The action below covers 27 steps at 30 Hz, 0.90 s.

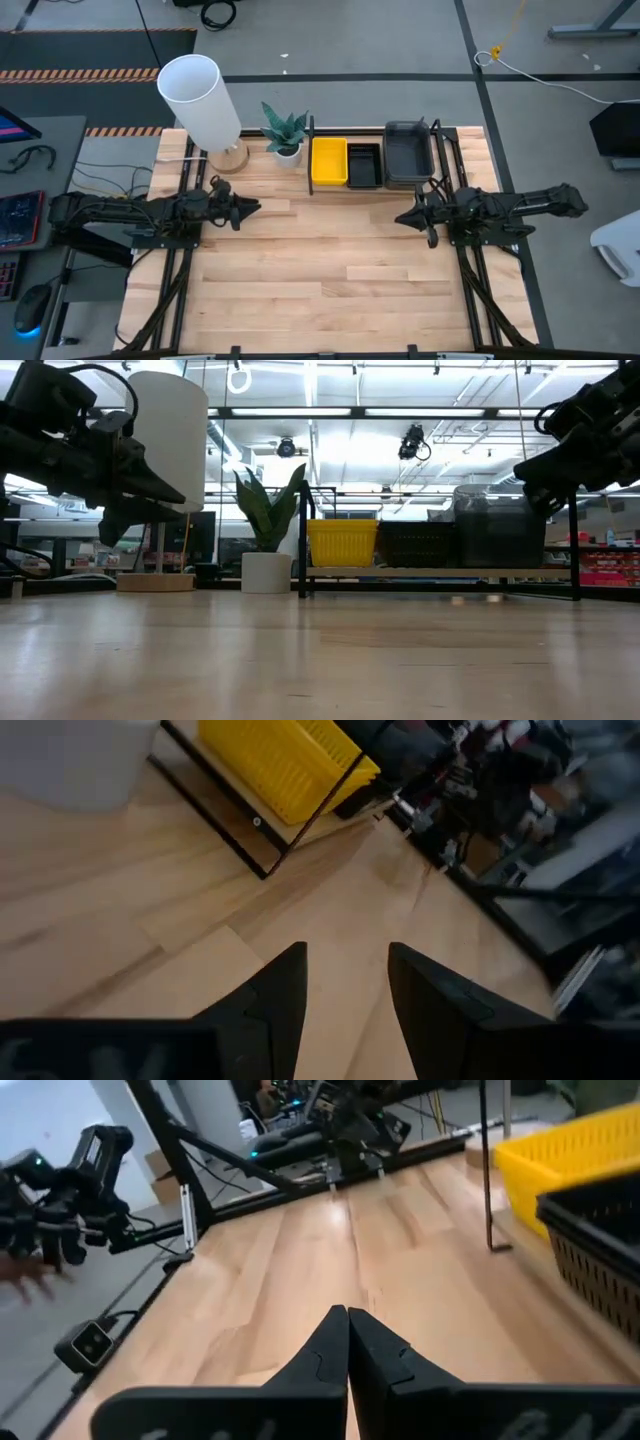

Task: Stack baskets on shelf by color
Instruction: Return to Home Position

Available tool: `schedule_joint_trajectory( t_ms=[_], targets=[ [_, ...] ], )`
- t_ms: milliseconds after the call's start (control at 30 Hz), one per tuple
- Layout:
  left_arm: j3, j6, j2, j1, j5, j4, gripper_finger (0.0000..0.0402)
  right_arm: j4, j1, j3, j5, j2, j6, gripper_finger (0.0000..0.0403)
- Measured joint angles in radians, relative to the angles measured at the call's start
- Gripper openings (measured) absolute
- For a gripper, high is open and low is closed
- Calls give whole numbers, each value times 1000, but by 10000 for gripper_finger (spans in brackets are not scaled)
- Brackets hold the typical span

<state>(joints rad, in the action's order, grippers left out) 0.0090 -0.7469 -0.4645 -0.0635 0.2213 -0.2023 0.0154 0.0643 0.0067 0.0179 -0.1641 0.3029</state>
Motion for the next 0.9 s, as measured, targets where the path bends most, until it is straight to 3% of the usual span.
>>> schedule_joint_trajectory(
  t_ms=[133,267,900],
  targets=[
    [0,100,0,0,-4,-5,149,3,-2,0,-41,-21,-43,4],
    [0,106,0,0,-4,-8,149,6,-2,0,-51,-31,-140,5],
    [0,105,0,0,-5,-9,149,6,-2,0,-51,-30,-142,5]
  ],
)
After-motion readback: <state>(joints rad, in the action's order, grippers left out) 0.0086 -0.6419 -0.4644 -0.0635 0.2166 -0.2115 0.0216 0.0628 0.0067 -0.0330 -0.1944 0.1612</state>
